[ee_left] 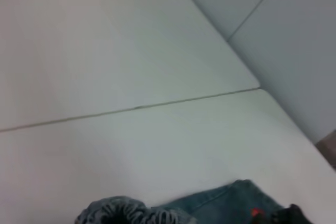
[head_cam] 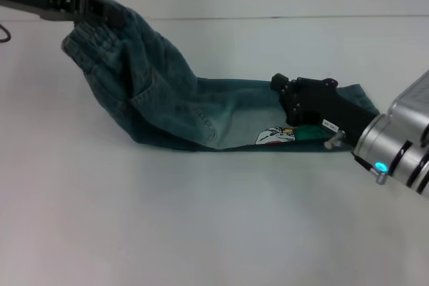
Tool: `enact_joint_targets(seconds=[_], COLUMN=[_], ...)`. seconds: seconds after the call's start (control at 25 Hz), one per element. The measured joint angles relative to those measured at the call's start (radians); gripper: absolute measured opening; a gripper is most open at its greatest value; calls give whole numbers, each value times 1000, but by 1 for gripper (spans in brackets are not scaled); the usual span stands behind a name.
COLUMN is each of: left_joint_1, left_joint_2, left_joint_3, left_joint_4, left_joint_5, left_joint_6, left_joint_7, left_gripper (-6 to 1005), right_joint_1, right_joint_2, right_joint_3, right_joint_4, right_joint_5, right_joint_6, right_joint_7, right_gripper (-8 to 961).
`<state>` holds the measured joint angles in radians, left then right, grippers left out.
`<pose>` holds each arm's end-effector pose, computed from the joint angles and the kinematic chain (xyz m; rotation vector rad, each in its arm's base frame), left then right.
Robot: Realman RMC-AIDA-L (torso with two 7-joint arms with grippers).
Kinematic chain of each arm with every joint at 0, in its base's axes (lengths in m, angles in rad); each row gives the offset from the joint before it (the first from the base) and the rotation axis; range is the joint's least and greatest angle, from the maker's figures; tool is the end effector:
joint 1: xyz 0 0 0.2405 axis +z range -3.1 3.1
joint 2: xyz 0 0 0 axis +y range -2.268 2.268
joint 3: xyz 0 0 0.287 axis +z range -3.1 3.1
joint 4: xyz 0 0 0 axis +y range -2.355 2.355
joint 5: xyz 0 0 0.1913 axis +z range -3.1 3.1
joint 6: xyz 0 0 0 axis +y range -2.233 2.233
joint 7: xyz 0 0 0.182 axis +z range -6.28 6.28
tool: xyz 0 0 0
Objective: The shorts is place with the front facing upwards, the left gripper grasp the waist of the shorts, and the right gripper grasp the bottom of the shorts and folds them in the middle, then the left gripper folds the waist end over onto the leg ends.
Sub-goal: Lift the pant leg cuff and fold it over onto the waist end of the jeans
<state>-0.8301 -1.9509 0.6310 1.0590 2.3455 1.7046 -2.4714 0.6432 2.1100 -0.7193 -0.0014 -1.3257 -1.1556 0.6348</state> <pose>-0.1846 0.4295 0.0551 -2.5027 -1.3334 -0.3548 0.2587 0.3793 -0.1078 -2.2191 0.6121 0.8291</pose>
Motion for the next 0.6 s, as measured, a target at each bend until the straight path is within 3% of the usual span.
enact_joint_targets(seconds=[0.16, 0.6], left_joint_1=[-18, -66], left_joint_2=[5, 17], left_joint_3=[0, 3], left_joint_4=[-2, 2], left_joint_5=[-42, -150], left_joint_6=[11, 39], left_joint_7=[-9, -46], left_gripper=[93, 103], right_joint_1=[71, 187], right_joint_2=[5, 11], right_joint_3=[64, 103], right_joint_4=[129, 190], right_joint_5=[71, 67], right_joint_6=[37, 164], right_joint_7=[-170, -251], right_gripper=[-2, -1])
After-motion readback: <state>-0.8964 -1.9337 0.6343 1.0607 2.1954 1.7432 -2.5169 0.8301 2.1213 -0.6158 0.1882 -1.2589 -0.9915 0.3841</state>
